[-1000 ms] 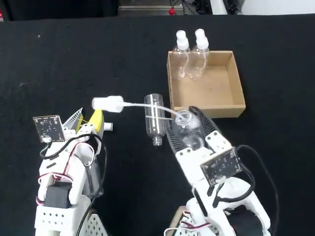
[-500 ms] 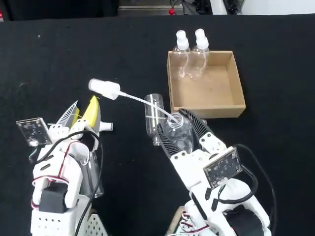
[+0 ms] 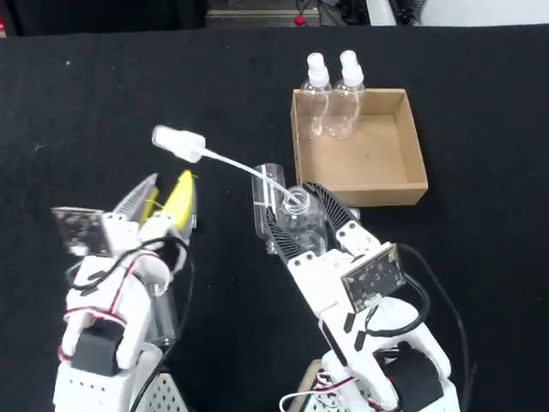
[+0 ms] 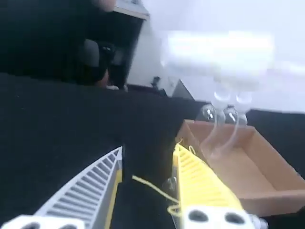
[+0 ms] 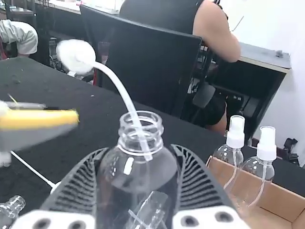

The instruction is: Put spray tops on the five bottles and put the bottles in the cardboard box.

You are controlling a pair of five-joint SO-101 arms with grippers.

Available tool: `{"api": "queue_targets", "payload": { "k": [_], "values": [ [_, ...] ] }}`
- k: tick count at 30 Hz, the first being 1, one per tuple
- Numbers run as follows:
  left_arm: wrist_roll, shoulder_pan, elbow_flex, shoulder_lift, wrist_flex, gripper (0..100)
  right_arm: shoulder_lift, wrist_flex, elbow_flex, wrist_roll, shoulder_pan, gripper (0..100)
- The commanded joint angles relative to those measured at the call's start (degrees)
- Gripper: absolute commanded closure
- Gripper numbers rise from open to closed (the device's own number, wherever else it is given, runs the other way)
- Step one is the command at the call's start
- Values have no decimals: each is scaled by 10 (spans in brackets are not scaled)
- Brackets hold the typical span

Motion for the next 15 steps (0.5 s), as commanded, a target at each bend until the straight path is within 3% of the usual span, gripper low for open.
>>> {"api": "queue_targets", "payload": {
  "k": [1, 15],
  "values": [
    [-24, 24, 32, 1, -83, 829, -59, -17, 3, -5, -7, 988],
    [-21, -10, 44, 2, -208, 829, -59, -17, 11, -5, -8, 988]
  ]
}}
